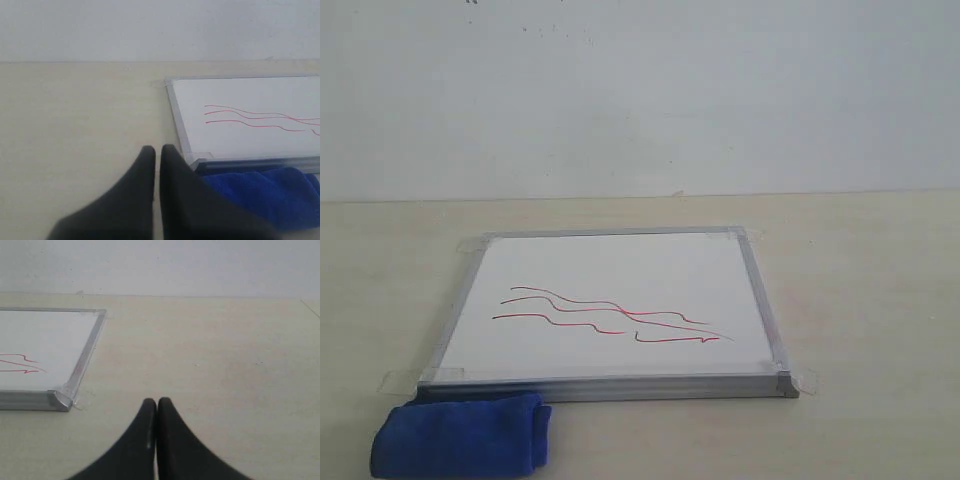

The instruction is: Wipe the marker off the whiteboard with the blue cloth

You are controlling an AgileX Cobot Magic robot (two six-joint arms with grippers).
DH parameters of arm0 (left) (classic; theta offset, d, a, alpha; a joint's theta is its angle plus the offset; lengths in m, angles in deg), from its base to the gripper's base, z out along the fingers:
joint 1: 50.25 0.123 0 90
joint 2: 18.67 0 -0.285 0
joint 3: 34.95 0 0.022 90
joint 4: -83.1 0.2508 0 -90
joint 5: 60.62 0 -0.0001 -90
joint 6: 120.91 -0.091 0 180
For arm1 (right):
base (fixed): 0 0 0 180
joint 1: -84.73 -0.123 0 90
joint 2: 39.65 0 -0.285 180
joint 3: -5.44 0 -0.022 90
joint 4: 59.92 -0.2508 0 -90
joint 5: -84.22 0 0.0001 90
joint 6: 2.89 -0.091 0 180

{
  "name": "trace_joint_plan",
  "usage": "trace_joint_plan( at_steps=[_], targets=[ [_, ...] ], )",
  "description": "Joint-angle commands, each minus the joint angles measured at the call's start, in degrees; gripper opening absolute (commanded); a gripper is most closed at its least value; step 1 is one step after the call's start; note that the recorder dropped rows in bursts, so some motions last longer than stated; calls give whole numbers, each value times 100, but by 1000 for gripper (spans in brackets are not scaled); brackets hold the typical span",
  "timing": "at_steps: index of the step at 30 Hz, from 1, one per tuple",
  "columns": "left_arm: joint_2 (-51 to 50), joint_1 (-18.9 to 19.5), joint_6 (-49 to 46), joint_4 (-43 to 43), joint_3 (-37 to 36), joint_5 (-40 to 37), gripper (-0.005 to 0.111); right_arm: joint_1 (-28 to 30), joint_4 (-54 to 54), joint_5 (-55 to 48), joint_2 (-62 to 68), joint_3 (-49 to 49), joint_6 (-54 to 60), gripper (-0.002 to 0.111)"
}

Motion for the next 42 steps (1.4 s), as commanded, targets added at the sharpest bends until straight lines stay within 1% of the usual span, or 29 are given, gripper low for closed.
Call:
trace_joint_plan(
  at_steps=[1, 4, 6, 9, 13, 16, 17, 18, 19, 20, 21, 22, 23, 26, 29, 35, 42],
  targets=[
    [-16, -46, -26, -67, -18, 36, 4, 15, 191, 232, -31, 4, 278, -1],
    [-16, -46, -26, -67, -18, 36, 4, 15, 426, 854, -31, 4, 652, -1],
    [-16, -46, -26, -67, -18, 36, 4, 15, 424, 1580, -31, 4, 870, -1],
    [-16, -46, -26, -67, -18, 36, 4, 15, 424, 2639, -31, 4, 881, -1],
    [-16, -46, -26, -67, -18, 36, 4, 15, 412, 3730, -31, 4, 881, -1],
    [-16, -46, -26, -67, -18, 36, 4, 15, 402, 4867, -31, 4, 642, -1],
    [-16, -46, -26, -67, -18, 36, 4, 15, 389, 5198, -31, 4, 81, -1],
    [-16, -46, -26, -67, -18, 36, 4, 15, 379, 5269, -31, 4, -110, -1],
    [-16, -46, -26, -67, -18, 36, 4, 15, 379, 4803, -31, 78, -434, -1],
    [-16, -46, -26, -67, -18, 36, 4, 15, 408, 4314, -31, 268, -361, -1],
    [-16, -46, -26, -67, -18, 36, 4, 15, 426, 3365, -31, 725, 60, -1],
    [-16, -46, -26, -67, -18, 36, 4, 15, 426, 2898, 20, 1014, 329, -1],
    [-16, -46, -26, -67, -18, 36, 4, 15, 426, 2231, 304, 1553, 717, -1],
    [-16, -46, -26, -67, -18, 36, 4, 15, 399, 1319, 1188, 2584, 733, -1],
    [-16, -46, -26, -67, -18, 36, 4, 15, 399, 1462, 1640, 2896, 641, -1],
    [-16, -46, -26, -67, -18, 36, 4, 15, 399, 1831, 1628, 2898, 458, -1],
    [-16, -46, -26, -67, -18, 36, 4, 15, 399, 1823, 1628, 2898, 301, -1]
  ],
)
